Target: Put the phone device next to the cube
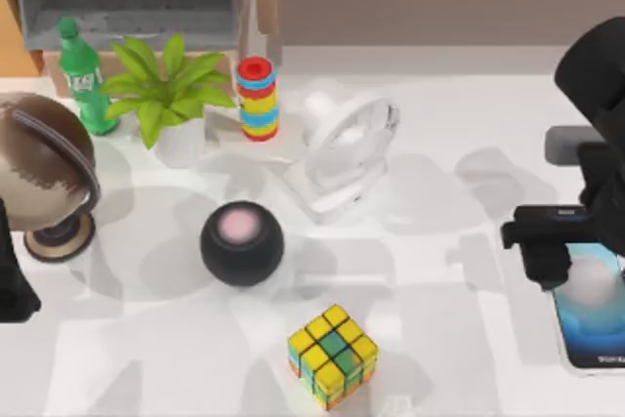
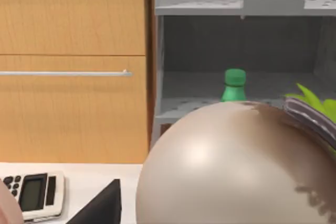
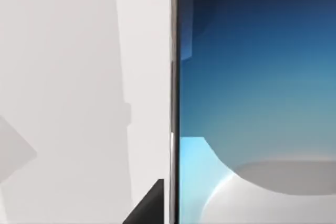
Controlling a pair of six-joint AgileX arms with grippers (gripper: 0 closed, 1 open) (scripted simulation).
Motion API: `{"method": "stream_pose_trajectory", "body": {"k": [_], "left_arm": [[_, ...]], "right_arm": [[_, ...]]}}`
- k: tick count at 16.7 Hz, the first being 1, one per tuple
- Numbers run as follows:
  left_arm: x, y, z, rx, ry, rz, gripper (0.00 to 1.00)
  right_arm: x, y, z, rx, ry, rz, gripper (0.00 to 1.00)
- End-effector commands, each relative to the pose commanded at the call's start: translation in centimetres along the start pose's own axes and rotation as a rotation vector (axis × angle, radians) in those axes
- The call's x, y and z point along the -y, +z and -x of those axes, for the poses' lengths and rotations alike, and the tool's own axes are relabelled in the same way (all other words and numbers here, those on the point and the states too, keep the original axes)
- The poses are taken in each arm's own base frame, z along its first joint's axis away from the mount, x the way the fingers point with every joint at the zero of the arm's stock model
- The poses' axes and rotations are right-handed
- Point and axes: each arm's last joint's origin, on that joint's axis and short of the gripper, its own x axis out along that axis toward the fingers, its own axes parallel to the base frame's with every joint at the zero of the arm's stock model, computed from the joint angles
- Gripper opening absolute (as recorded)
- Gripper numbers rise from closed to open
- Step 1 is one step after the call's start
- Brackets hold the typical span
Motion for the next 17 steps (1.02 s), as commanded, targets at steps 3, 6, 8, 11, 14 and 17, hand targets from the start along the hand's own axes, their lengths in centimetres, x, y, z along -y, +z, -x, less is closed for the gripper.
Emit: {"method": "stream_pose_trajectory", "body": {"k": [3,6,8,11,14,17], "left_arm": [[0.0,0.0,0.0,0.000,0.000,0.000,1.00],[0.0,0.0,0.0,0.000,0.000,0.000,1.00],[0.0,0.0,0.0,0.000,0.000,0.000,1.00],[0.0,0.0,0.0,0.000,0.000,0.000,1.00],[0.0,0.0,0.0,0.000,0.000,0.000,1.00],[0.0,0.0,0.0,0.000,0.000,0.000,1.00]], "right_arm": [[-3.0,-0.9,-1.1,-0.021,-0.002,-0.011,0.00],[-5.1,-1.7,-2.0,-0.038,-0.007,-0.018,0.00],[-5.9,-2.1,-2.4,-0.043,-0.009,-0.020,0.00],[-6.1,-2.2,-2.5,-0.045,-0.009,-0.021,0.00],[-6.0,-2.1,-2.4,-0.043,-0.007,-0.026,0.00],[-6.0,-2.1,-2.4,-0.043,-0.005,-0.027,0.00]]}}
